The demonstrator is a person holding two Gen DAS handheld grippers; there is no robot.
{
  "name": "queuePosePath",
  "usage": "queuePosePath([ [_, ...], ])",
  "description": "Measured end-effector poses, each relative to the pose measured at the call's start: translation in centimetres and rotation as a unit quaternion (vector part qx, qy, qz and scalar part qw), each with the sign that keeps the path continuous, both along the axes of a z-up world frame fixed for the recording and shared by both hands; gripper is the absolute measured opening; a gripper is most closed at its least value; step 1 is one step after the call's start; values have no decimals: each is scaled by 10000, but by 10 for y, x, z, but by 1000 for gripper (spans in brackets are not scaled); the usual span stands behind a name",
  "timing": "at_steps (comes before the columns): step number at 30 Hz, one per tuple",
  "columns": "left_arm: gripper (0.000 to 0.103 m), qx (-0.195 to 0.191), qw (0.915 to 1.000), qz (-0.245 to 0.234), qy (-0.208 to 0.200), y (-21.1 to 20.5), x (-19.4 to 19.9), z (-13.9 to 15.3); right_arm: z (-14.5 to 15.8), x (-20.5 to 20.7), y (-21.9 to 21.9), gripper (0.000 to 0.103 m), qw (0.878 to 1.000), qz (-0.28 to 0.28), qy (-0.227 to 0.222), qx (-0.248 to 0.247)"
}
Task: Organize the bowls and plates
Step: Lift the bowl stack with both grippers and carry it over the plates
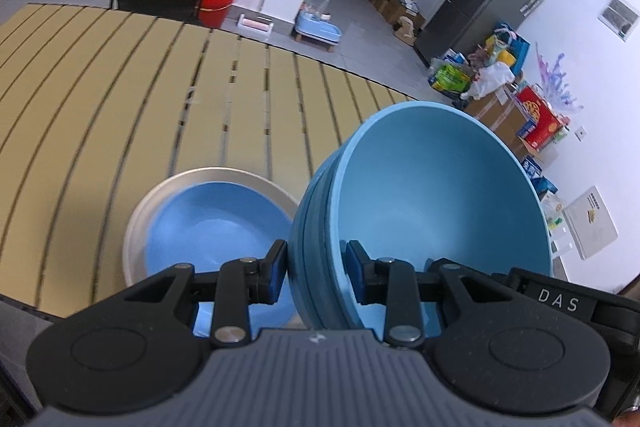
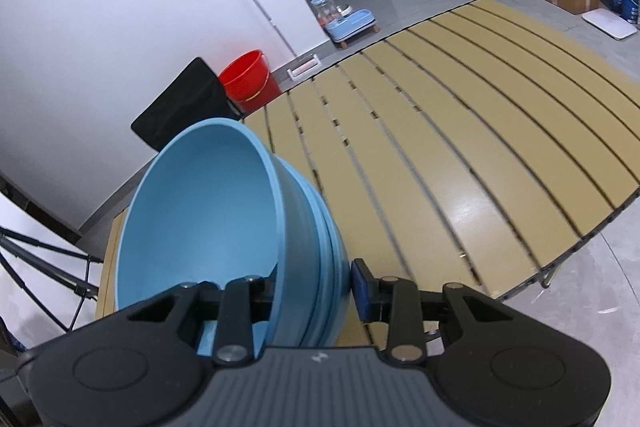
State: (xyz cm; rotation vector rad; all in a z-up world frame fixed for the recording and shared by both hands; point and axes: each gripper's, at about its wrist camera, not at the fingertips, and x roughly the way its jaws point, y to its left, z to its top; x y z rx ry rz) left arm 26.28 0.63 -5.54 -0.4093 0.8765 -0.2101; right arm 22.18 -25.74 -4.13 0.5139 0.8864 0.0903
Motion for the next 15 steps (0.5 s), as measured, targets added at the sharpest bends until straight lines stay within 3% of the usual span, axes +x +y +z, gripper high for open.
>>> queuePosePath([
  [15,32,-153,9985,421,304,60,13,-26,-20,26,66,31,9987,434,267,-48],
])
